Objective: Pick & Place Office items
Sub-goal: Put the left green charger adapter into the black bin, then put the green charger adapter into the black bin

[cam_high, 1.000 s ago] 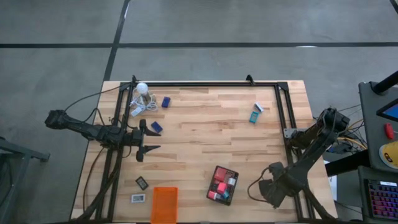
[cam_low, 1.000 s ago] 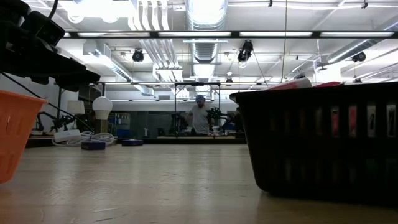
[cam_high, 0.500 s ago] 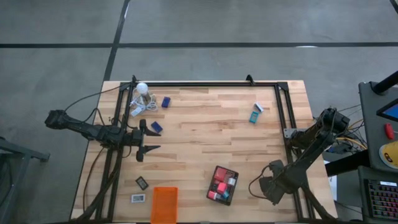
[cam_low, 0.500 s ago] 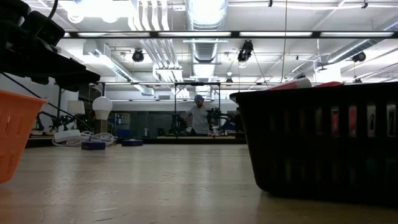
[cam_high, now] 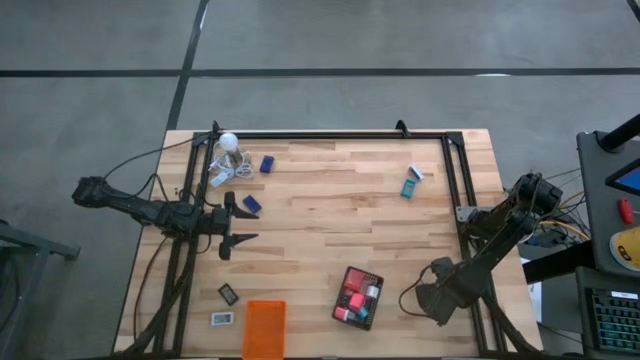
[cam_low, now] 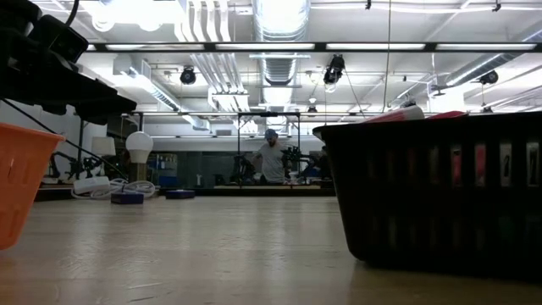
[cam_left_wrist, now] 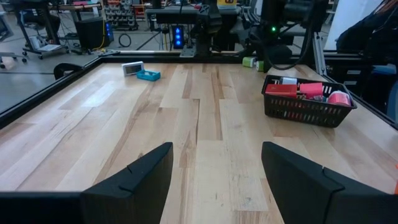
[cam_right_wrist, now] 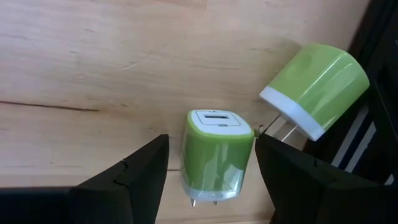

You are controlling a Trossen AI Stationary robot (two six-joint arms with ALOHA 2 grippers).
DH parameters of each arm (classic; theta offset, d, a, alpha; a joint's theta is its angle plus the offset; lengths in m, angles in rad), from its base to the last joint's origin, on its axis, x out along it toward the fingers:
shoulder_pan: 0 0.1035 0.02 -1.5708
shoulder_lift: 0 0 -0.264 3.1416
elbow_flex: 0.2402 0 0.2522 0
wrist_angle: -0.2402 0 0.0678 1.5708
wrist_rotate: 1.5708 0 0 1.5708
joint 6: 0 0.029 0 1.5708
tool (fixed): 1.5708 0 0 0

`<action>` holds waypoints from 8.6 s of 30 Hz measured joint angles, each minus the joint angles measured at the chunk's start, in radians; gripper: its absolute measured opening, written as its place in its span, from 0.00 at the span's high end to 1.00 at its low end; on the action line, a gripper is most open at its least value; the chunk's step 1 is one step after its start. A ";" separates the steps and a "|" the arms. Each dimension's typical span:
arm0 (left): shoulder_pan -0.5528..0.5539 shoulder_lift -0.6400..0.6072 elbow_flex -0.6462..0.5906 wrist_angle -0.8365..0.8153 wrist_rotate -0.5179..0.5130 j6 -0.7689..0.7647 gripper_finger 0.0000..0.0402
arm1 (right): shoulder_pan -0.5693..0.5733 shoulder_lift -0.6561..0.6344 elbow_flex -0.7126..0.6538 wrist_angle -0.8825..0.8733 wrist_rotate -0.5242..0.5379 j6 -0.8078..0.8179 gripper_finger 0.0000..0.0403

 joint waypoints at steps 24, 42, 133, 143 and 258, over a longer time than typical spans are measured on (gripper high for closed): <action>0.000 0.000 0.000 0.000 0.000 0.000 0.37 | 0.001 0.000 0.013 0.020 -0.003 -0.043 0.68; 0.000 0.000 0.000 0.000 0.000 0.000 0.37 | 0.001 0.001 0.033 0.021 -0.007 -0.053 0.65; 0.000 0.001 0.000 0.000 0.000 0.000 0.37 | -0.142 0.134 -0.067 1.079 1.024 -1.440 0.65; 0.000 0.002 0.000 0.000 0.000 0.000 0.37 | -0.138 0.201 -0.034 1.081 1.051 -1.438 0.65; 0.000 0.002 0.000 0.000 0.000 0.000 0.37 | -0.137 -0.333 0.089 0.042 0.616 -0.295 0.49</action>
